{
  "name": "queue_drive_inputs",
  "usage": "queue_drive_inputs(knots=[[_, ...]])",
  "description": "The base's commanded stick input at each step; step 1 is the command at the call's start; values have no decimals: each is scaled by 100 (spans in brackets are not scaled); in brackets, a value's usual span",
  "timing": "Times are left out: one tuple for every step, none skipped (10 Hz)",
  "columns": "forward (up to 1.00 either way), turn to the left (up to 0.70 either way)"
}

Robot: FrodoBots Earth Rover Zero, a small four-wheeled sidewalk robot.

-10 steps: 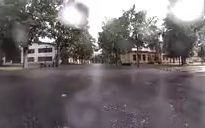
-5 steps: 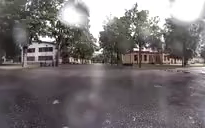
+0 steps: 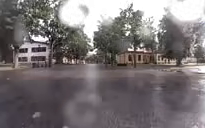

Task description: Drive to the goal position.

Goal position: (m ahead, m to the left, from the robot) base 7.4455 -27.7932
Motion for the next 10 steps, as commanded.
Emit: queue_drive_inputs(knots=[[85,0],[85,0],[85,0],[85,0],[85,0],[85,0],[85,0],[85,-2],[85,-23],[85,-34]])
